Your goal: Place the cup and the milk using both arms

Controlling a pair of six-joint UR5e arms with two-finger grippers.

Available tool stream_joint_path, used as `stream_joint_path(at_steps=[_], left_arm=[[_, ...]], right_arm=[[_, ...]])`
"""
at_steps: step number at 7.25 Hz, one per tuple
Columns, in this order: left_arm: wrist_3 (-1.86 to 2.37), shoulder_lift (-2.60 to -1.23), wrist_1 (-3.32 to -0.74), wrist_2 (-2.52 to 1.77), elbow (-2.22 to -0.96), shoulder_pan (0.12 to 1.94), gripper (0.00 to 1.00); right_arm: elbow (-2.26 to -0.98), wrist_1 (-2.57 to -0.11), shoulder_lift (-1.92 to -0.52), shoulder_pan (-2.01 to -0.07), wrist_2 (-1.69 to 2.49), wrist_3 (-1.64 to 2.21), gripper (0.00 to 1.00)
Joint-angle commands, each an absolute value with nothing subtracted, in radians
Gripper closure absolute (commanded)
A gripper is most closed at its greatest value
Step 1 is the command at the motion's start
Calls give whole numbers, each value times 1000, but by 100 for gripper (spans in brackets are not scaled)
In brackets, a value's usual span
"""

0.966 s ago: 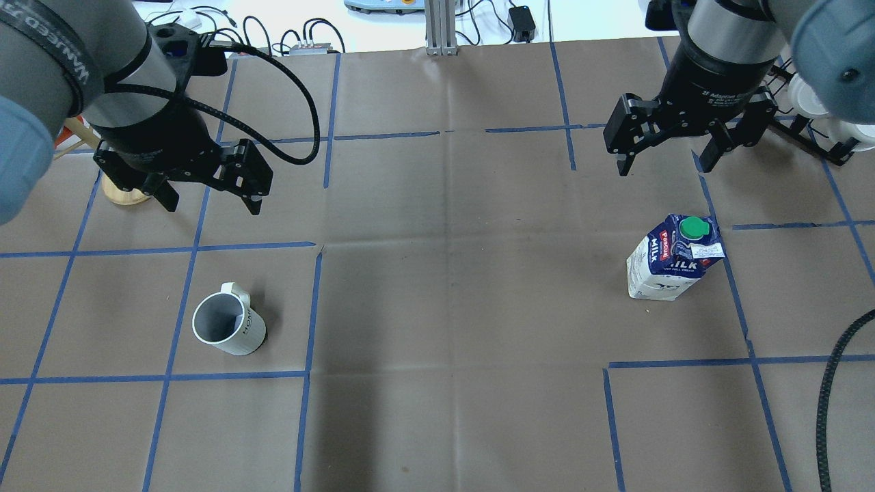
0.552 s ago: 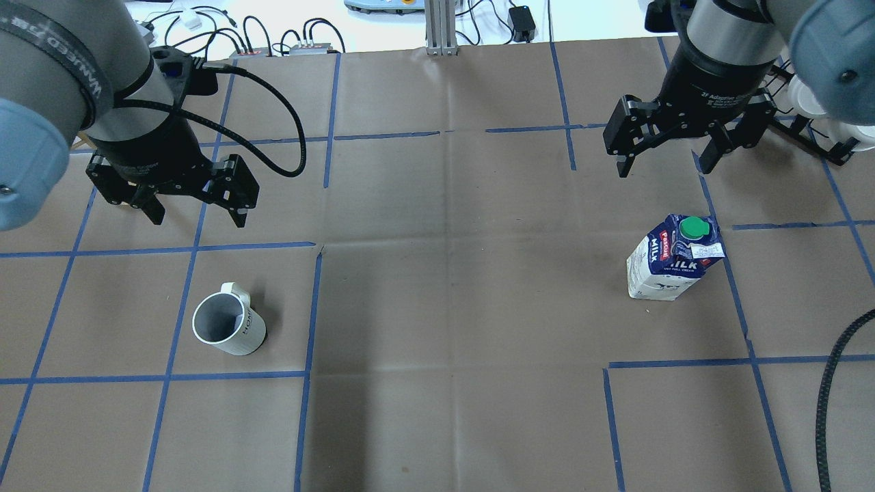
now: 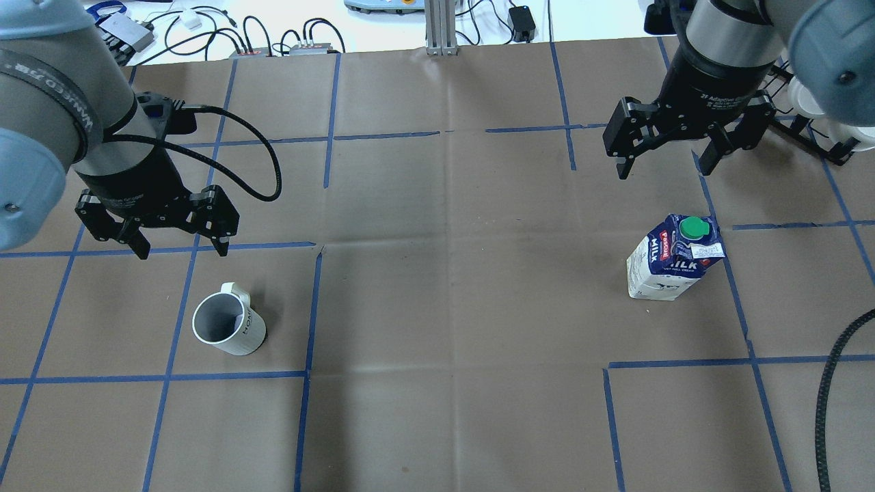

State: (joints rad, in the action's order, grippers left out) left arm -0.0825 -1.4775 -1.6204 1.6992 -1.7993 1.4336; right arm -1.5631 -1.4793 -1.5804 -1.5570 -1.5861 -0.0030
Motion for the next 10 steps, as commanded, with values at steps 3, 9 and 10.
stream_joint_path(at_steps=[3,9,10], left_arm=[[-253,-1485,-1343,1649,-2052,1252,2],[-389,-1523,-1146,1586,-2160,1232,6],[-396,-1538,-1150,1586,-2155,1217,6]], right_arm=[[-1563,-1480,-1582,-1557,-1586,-3,0],[-1565,-1474,-1582,-1557,-1588,-3,0],[-1563,-1474,-1582,-1557,-1588,-3,0]])
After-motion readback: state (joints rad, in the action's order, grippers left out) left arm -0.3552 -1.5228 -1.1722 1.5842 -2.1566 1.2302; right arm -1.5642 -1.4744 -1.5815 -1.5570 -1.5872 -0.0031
